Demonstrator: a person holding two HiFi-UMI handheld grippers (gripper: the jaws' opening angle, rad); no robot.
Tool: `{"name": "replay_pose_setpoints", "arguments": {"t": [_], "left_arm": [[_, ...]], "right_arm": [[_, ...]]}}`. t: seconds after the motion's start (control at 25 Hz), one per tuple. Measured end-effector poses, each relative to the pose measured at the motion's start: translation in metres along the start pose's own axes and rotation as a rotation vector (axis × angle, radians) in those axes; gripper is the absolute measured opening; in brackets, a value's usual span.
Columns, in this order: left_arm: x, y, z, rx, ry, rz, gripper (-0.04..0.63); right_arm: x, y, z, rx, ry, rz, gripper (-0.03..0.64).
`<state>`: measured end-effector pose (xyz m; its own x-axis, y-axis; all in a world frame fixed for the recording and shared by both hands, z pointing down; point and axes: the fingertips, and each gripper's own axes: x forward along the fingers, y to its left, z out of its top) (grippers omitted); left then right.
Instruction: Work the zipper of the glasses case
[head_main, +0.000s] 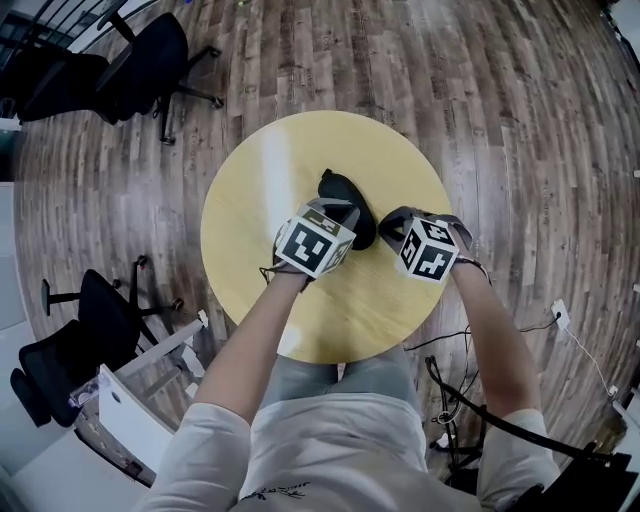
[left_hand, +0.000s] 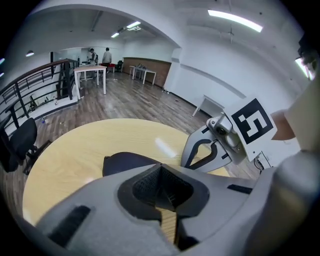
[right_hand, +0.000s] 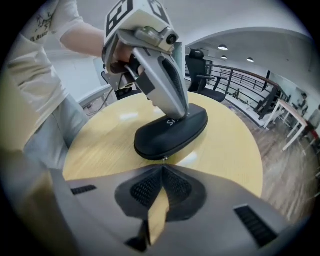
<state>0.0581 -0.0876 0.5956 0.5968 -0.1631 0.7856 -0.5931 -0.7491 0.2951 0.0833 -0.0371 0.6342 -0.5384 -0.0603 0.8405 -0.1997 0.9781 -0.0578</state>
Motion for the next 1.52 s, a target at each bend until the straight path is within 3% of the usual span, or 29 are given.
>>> {"name": "replay_pose_setpoints", "arguments": {"t": [0.16, 0.44, 0.6, 0.76, 1.0, 1.08, 1.24, 1.52], "left_arm": [[0.001, 0.001, 0.001, -0.011, -0.029, 0.012, 0.006], [0.004, -0.001, 0.003, -0.013, -0.031, 0.0, 0.006], [-0.003, 0.0, -0.005, -0.032, -0.005, -0.02, 0.006], [-0.009, -0.007, -0.001, -0.031, -0.011, -0.03, 0.006], [-0.005, 0.0, 0.015, -0.05, -0.035, 0.026, 0.006], [0.0, 0.003, 0.006, -0.06, -0.01, 0.039, 0.006], [0.007, 0.011, 0.01, -0.039, -0.059, 0.092, 0.006], [0.006, 0.012, 0.008, -0.044, -0.096, 0.108, 0.006]], "right_arm": [[0.0, 0.022, -0.003, 0.038, -0.009, 0.032, 0.0], [0.015, 0.05, 0.01, 0.225, -0.075, -0.036, 0.0], [0.002, 0.039, -0.005, 0.17, -0.039, -0.056, 0.0], [-0.017, -0.001, -0.035, 0.108, -0.001, -0.091, 0.0], [-0.022, -0.029, -0.035, 0.04, -0.052, -0.08, 0.0], [-0.021, -0.025, -0.033, 0.058, -0.065, -0.058, 0.0], [-0.021, -0.022, -0.034, 0.131, -0.076, -0.041, 0.0], [-0.011, 0.007, -0.018, 0.18, -0.095, -0.05, 0.0]]}}
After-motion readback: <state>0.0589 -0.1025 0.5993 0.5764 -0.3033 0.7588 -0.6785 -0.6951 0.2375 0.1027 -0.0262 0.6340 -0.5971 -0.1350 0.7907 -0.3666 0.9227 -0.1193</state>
